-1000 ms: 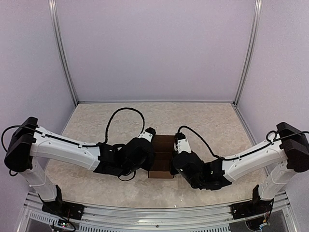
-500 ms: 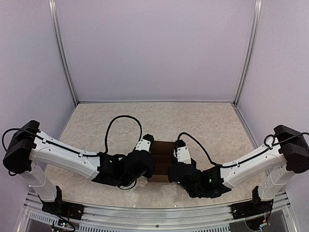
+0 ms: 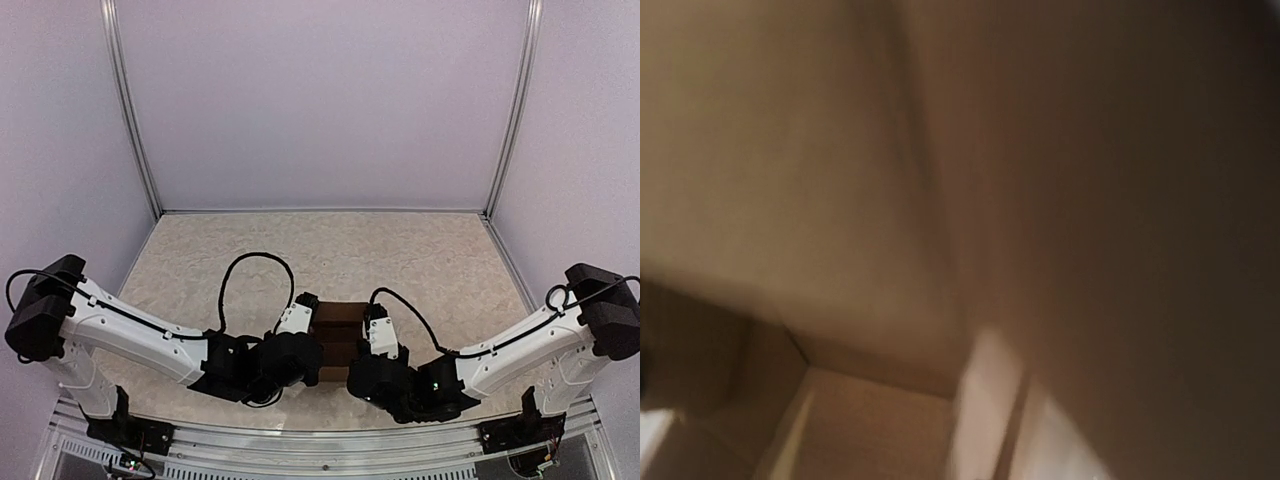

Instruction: Fold the paper box

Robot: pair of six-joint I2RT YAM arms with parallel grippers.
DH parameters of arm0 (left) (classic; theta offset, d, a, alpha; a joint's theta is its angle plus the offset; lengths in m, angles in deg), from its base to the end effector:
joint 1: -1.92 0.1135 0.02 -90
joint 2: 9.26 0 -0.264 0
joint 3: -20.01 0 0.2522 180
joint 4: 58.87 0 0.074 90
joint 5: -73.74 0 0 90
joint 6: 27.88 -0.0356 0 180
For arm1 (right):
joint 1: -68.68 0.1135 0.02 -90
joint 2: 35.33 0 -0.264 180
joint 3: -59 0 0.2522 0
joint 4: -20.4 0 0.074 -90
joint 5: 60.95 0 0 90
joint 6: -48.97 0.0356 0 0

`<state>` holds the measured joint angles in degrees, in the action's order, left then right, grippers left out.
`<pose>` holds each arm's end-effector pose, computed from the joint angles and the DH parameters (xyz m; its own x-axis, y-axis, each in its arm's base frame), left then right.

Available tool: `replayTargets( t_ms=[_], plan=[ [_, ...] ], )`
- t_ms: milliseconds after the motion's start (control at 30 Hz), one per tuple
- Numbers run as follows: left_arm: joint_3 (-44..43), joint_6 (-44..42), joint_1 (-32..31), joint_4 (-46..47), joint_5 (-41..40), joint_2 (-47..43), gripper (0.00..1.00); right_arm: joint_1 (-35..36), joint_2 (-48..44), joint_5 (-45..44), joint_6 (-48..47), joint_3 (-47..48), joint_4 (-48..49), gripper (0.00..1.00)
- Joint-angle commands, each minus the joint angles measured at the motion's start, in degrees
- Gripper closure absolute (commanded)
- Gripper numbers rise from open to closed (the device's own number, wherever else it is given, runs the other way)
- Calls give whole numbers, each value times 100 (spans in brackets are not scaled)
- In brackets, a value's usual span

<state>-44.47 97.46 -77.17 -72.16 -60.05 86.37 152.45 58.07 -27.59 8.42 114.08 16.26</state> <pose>0.0872 -0.3222 0.1760 -0.4640 0.2012 -0.8627 0.4253 0.9049 -0.0177 0.0624 0.2975 0.1575 -0.4122 0.0745 -0.9080 -0.2562 0.9469 0.1940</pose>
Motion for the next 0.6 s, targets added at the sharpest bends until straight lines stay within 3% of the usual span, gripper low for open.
replayTargets(
  t_ms=[0,300,567],
  plan=[
    [124,229,-102,-386,-6,200,100,146,89,92,246,-108,-442,89],
    [108,290,-115,-442,-56,245,100,318,-403,-120,283,-122,-754,73],
    [-69,246,-110,-570,-84,365,100,424,-1033,195,208,-318,-914,62]
  ],
)
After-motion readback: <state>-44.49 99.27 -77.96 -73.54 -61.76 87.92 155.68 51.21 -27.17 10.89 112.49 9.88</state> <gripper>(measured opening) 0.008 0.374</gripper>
